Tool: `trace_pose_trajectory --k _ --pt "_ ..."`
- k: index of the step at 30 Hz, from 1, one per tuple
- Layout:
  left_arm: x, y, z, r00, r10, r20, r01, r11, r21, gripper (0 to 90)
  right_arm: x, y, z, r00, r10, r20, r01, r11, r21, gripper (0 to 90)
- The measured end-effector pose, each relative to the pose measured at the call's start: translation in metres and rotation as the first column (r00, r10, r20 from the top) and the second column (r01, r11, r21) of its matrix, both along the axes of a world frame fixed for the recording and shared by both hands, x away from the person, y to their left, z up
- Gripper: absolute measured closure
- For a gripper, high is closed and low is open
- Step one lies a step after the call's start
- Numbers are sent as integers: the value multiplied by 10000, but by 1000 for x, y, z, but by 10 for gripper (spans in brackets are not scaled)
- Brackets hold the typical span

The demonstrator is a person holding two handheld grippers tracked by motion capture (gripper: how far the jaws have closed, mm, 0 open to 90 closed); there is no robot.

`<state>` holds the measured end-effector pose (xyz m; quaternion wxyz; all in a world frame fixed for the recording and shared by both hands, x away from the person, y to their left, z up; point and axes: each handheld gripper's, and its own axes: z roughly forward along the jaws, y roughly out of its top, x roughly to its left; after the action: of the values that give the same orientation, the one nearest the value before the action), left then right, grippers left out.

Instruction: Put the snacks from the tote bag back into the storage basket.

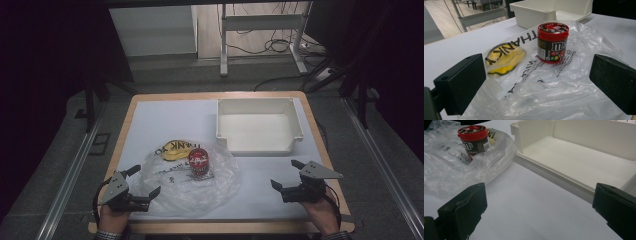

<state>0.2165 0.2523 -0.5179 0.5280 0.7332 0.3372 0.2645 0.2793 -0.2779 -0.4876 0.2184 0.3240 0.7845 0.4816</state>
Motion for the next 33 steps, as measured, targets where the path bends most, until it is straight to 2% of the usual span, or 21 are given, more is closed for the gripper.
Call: trace_pose_trajectory --k 7,11,17,33 --pt "-1 0 0 10000 47 68 -47 10000 -28 7 0 5 1 9999 10 -142 -8 9999 123 0" --pt "-1 0 0 9999 56 100 -56 10000 -39 7 -1 8 2 9999 -28 -116 28 10000 -22 0" --pt "-1 -1 0 9999 55 126 -54 10000 -15 8 0 11 4 9998 -4 -215 5 10000 23 0" --pt "-1 -1 0 9998 63 188 -65 10000 60 8 -2 22 9 9992 204 -351 -218 9989 -411 0"
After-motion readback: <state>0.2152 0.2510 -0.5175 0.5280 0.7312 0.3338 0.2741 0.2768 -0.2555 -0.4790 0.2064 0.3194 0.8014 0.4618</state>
